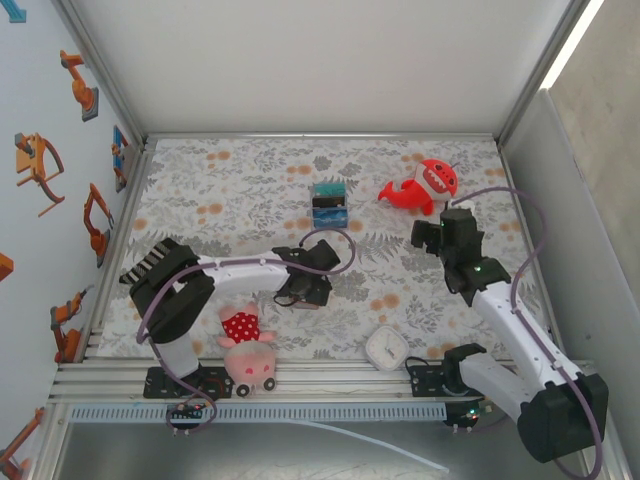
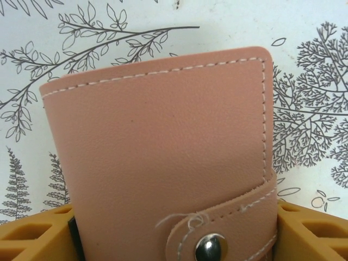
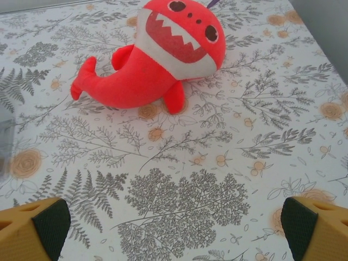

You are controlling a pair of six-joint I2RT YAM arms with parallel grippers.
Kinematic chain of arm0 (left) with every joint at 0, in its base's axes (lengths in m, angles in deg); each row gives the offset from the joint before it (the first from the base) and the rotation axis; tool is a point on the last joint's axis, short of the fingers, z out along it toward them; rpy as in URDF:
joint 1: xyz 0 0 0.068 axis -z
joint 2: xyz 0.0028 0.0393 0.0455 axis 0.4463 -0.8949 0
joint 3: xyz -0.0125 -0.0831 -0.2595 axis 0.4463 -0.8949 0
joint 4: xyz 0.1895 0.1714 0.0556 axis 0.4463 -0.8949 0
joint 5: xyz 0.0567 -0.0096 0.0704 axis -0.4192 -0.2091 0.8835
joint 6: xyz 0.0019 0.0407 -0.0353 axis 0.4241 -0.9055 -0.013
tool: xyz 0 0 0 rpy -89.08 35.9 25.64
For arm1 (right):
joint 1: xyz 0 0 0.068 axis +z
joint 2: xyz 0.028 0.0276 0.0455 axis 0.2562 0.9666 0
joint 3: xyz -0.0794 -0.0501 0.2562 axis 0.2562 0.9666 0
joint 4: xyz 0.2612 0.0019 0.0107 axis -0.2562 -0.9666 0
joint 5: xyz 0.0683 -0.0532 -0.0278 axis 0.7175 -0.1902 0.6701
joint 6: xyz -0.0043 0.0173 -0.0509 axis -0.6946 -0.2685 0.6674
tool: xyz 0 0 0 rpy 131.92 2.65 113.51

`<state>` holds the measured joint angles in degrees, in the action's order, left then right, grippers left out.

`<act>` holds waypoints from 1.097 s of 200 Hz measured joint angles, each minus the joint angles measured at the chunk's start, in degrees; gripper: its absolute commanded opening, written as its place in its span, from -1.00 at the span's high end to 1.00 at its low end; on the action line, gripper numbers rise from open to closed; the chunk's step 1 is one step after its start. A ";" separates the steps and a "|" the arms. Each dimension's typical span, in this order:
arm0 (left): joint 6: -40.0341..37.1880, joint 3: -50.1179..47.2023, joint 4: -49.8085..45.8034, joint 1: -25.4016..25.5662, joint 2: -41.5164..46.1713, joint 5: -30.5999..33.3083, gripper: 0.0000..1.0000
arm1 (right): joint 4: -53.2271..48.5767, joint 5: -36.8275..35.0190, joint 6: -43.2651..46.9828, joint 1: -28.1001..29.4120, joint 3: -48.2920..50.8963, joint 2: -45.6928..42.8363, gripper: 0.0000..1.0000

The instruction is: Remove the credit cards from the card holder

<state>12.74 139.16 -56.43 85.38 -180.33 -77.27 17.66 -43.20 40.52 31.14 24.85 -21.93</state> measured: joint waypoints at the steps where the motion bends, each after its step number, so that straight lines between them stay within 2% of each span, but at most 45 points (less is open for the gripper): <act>1: -0.04 -0.04 0.07 0.00 0.04 0.02 -0.45 | -0.17 0.15 -0.17 0.00 0.00 -0.04 -0.99; 32: -2.21 -2.58 3.74 -0.02 2.40 1.95 -0.37 | -2.29 3.82 -3.21 0.04 0.00 -0.13 -0.99; 82: -7.82 -7.15 10.88 -0.04 7.02 4.46 -0.34 | 0.44 17.46 -10.69 0.70 2.08 -0.13 -0.99; 164: -17.59 -8.76 17.73 1.79 15.63 6.69 -0.34 | 17.46 41.35 -22.64 4.00 9.88 2.10 -0.88; 219: -20.26 -8.76 18.88 3.34 20.41 6.54 -0.34 | 29.64 48.85 -26.25 8.17 10.80 5.18 -0.84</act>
<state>-7.52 130.40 -37.55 88.72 -159.92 -70.73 47.29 5.65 14.27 39.32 35.65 -16.75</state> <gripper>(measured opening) 0.672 0.924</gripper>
